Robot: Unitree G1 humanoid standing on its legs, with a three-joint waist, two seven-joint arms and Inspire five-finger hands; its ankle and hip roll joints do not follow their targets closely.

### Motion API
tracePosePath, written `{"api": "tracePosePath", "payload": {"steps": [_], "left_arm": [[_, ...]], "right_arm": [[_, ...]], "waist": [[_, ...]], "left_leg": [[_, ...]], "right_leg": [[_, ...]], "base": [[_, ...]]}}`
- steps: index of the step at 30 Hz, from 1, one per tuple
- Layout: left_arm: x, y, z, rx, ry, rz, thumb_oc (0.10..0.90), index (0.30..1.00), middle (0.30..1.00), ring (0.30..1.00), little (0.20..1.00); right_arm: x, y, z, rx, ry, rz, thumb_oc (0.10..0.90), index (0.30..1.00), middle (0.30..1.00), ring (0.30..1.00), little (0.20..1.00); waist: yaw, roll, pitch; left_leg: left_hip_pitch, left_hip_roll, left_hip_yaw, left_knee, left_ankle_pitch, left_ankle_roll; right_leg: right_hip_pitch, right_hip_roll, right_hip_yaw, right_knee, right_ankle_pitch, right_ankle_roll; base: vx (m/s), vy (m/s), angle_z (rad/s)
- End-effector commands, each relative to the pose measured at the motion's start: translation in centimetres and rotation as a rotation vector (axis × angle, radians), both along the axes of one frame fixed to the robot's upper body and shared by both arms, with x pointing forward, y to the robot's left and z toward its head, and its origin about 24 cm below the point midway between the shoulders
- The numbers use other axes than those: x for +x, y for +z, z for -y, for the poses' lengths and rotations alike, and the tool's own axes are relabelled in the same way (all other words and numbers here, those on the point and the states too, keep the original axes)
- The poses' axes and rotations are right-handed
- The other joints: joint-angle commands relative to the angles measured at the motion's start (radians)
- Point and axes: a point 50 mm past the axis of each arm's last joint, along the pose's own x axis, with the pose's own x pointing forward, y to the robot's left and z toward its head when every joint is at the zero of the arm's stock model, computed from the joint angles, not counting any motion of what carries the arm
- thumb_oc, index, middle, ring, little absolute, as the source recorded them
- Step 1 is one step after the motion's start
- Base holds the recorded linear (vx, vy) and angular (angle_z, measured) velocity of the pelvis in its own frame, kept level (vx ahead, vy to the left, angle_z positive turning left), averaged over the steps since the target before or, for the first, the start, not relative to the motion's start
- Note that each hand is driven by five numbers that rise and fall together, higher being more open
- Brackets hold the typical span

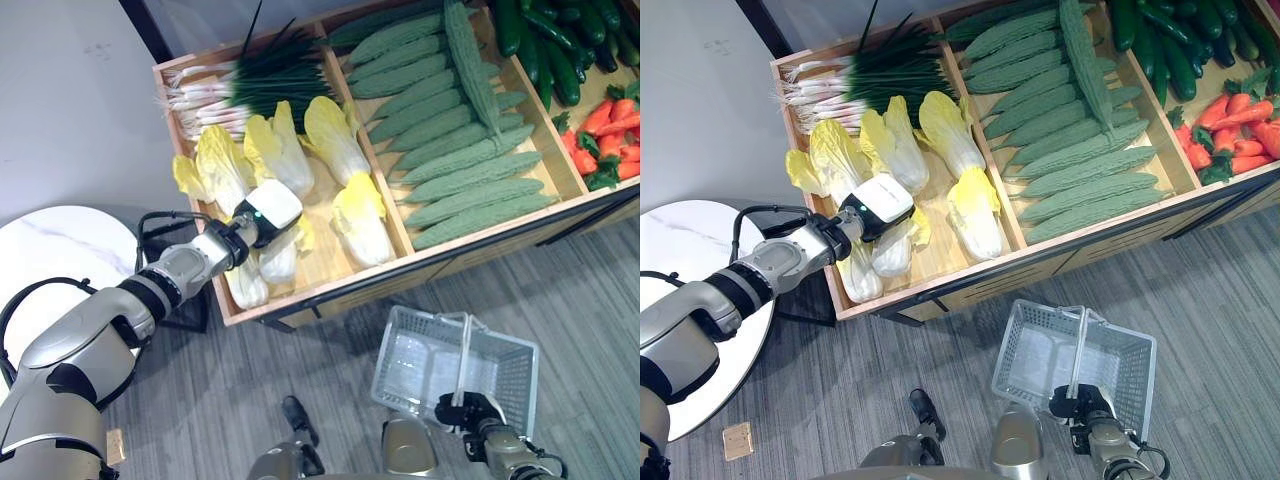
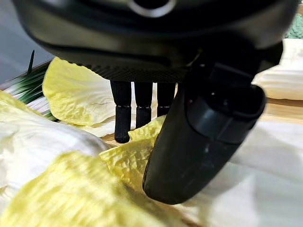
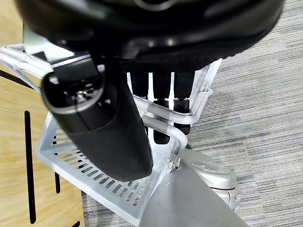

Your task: Get the vegetables into the basket

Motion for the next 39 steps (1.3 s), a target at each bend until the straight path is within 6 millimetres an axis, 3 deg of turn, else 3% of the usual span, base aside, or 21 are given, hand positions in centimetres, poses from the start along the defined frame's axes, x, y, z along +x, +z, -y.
{"api": "tracePosePath", "payload": {"steps": [1, 10, 11, 14, 17, 21, 23, 29, 32, 39], "left_arm": [[1.1, 3.7, 0.6, -0.023, -0.016, 0.107, 0.4, 0.3, 0.3, 0.3, 0.3], [-0.4, 6.1, -0.3, -0.297, -0.027, 0.162, 0.4, 0.3, 0.3, 0.3, 0.3], [-1.2, 6.4, -1.4, -0.493, 0.007, 0.187, 0.4, 0.3, 0.3, 0.3, 0.3], [-2.0, 6.1, -2.4, -0.615, 0.038, 0.208, 0.4, 0.3, 0.3, 0.3, 0.3], [-4.6, 4.5, -4.5, -0.807, 0.108, 0.222, 0.4, 0.3, 0.3, 0.3, 0.3], [-6.1, 3.4, -5.2, -0.936, 0.137, 0.198, 0.4, 0.3, 0.3, 0.3, 0.3], [-7.8, 2.6, -6.0, -1.042, 0.166, 0.158, 0.4, 0.3, 0.3, 0.3, 0.3], [-10.9, 0.5, -5.9, -1.304, 0.183, 0.012, 0.4, 0.3, 0.3, 0.3, 0.3], [-12.0, -1.2, -4.9, -1.5, 0.186, -0.131, 0.4, 0.3, 0.3, 0.3, 0.3], [-12.2, -2.5, -3.3, -1.612, 0.163, -0.31, 0.4, 0.3, 0.3, 0.3, 0.3]], "right_arm": [[-1.6, -0.5, 0.3, -0.021, 0.0, -0.053, 0.4, 0.3, 0.3, 0.3, 0.3], [-2.7, -0.9, 0.1, 0.003, -0.032, -0.081, 0.4, 0.3, 0.3, 0.3, 0.3], [-3.5, -1.2, -0.1, 0.019, -0.058, -0.107, 0.4, 0.3, 0.3, 0.3, 0.3], [-4.1, -1.5, -0.2, 0.028, -0.071, -0.125, 0.4, 0.3, 0.3, 0.3, 0.3], [-5.1, -1.8, -0.5, 0.05, -0.1, -0.164, 0.4, 0.3, 0.3, 0.3, 0.3], [-5.6, -2.0, -0.5, 0.06, -0.121, -0.174, 0.4, 0.3, 0.3, 0.3, 0.3], [-6.1, -2.0, -0.3, 0.064, -0.141, -0.189, 0.4, 0.3, 0.3, 0.3, 0.3], [-6.7, -2.0, 0.2, 0.059, -0.166, -0.201, 0.4, 0.3, 0.3, 0.3, 0.3], [-6.8, -1.9, 0.5, 0.056, -0.193, -0.198, 0.4, 0.3, 0.3, 0.3, 0.3], [-6.7, -1.9, 0.4, 0.06, -0.21, -0.201, 0.4, 0.3, 0.3, 0.3, 0.3]], "waist": [[0.011, -0.039, 0.009], [0.037, -0.045, -0.01], [0.052, -0.051, -0.029], [0.058, -0.056, -0.043], [0.07, -0.075, -0.093], [0.079, -0.083, -0.112], [0.084, -0.087, -0.128], [0.089, -0.093, -0.143], [0.093, -0.094, -0.143], [0.097, -0.095, -0.131]], "left_leg": [[0.031, 0.007, -0.051, 0.002, -0.044, -0.073], [0.086, 0.011, -0.064, 0.002, -0.058, -0.072], [0.119, 0.016, -0.073, 0.002, -0.072, -0.073], [0.141, 0.02, -0.079, 0.002, -0.078, -0.073], [0.191, 0.029, -0.084, 0.002, -0.09, -0.07], [0.213, 0.03, -0.085, 0.003, -0.099, -0.067], [0.231, 0.029, -0.086, 0.006, -0.107, -0.063], [0.249, 0.025, -0.088, 0.007, -0.118, -0.053], [0.256, 0.02, -0.091, 0.006, -0.123, -0.045], [0.261, 0.008, -0.099, 0.005, -0.131, -0.032]], "right_leg": [[-0.068, -0.034, -0.003, 0.0, 0.056, 0.078], [-0.002, -0.034, -0.018, 0.0, 0.039, 0.074], [0.038, -0.031, -0.031, 0.002, 0.021, 0.072], [0.067, -0.026, -0.038, 0.002, 0.008, 0.068], [0.123, -0.014, -0.046, 0.002, -0.015, 0.055], [0.147, -0.01, -0.048, 0.004, -0.026, 0.052], [0.166, -0.007, -0.048, 0.006, -0.033, 0.049], [0.181, -0.01, -0.048, 0.011, -0.035, 0.049], [0.188, -0.016, -0.053, 0.016, -0.031, 0.052], [0.196, -0.028, -0.062, 0.028, -0.03, 0.059]], "base": [[0.0, 0.0, 0.0], [0.01, -0.004, 0.01], [0.09, -0.032, 0.1], [0.04, -0.017, 0.13], [0.08, -0.001, 0.14], [0.03, 0.008, 0.02], [0.03, 0.036, 0.04], [0.01, 0.011, 0.0], [0.0, 0.045, -0.01], [0.0, 0.037, 0.02]]}}
